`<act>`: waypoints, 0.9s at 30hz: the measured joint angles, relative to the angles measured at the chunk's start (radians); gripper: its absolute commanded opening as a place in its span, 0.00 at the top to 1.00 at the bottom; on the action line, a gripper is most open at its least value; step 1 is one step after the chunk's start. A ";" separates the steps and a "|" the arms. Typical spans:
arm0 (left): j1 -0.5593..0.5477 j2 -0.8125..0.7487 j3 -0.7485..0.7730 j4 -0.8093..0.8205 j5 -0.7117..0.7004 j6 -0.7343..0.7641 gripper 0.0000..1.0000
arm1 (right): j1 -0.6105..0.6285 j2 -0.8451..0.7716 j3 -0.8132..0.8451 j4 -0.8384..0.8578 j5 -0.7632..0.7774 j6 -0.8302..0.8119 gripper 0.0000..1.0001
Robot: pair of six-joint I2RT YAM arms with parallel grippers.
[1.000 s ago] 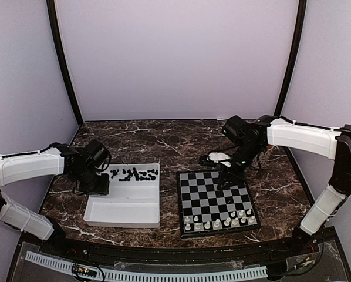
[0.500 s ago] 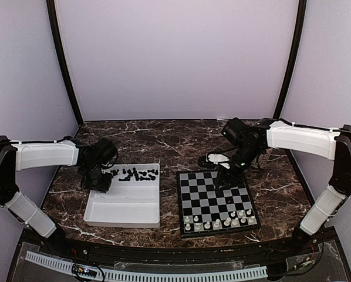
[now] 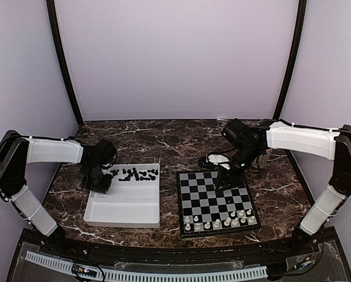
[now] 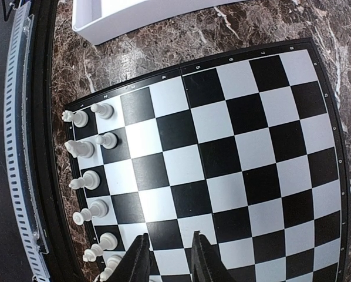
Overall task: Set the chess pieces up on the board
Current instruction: Pick up the pawn from the storage box.
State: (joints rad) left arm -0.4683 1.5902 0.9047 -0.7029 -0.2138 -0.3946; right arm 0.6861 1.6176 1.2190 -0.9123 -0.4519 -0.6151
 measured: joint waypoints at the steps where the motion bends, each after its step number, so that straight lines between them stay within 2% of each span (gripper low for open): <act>1: 0.000 0.004 0.000 0.005 0.003 0.003 0.70 | 0.000 0.000 -0.002 0.000 0.000 0.000 0.74; 12: 0.008 0.020 0.001 0.028 0.046 0.006 0.86 | 0.000 0.000 -0.006 0.000 0.000 0.004 0.75; 18: 0.008 0.006 0.000 0.007 0.069 -0.010 0.92 | 0.000 0.000 -0.003 -0.001 0.000 0.011 0.76; 23: -0.026 -0.143 -0.004 0.028 0.148 0.011 0.92 | -0.002 0.000 0.046 0.005 0.000 0.055 0.74; 27: -0.140 -0.309 -0.005 0.130 0.198 0.064 0.92 | -0.004 0.002 0.103 0.052 -0.026 0.122 0.71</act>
State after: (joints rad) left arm -0.6079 1.2812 0.9001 -0.5724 -0.0162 -0.3305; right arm 0.6819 1.6199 1.3216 -0.8604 -0.4778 -0.4934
